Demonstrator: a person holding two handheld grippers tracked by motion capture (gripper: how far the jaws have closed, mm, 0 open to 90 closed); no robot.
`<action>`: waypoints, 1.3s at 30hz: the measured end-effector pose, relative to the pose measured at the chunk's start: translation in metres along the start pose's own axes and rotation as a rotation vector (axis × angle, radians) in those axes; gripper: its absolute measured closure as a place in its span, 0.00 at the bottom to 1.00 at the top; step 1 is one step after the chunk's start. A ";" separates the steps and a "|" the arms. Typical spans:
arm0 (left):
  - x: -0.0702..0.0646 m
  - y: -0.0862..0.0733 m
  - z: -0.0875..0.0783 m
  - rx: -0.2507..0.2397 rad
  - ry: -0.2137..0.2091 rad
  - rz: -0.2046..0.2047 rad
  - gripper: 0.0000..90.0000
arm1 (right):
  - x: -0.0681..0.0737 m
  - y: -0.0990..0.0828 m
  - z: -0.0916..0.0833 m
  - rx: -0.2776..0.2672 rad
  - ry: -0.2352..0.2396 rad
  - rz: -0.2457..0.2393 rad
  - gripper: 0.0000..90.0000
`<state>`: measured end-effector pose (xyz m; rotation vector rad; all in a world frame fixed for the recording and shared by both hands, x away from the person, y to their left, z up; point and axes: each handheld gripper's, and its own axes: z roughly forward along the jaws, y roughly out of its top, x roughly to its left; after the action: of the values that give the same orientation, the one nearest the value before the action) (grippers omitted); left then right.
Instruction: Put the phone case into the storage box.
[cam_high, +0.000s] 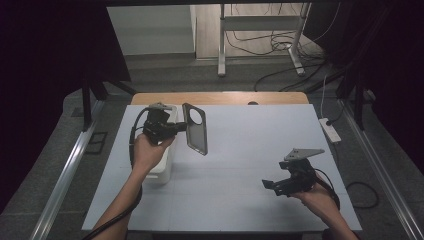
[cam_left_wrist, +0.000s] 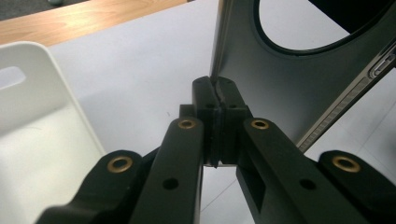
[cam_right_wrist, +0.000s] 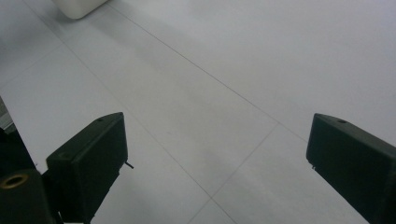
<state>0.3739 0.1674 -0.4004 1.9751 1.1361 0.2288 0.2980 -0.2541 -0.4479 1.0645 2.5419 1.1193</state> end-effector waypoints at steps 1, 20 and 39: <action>0.001 0.001 -0.001 0.002 0.006 -0.001 0.99 | 0.000 -0.001 -0.001 -0.001 -0.003 0.003 0.06; 0.028 0.006 -0.018 -0.012 0.078 -0.058 0.99 | -0.013 -0.025 -0.018 -0.014 -0.063 0.039 0.02; 0.056 0.012 -0.039 -0.022 0.162 -0.099 0.99 | -0.023 -0.047 -0.043 -0.037 -0.144 0.110 0.00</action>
<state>0.3930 0.2304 -0.3792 1.9020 1.3253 0.3523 0.2717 -0.3167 -0.4529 1.2408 2.3690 1.0683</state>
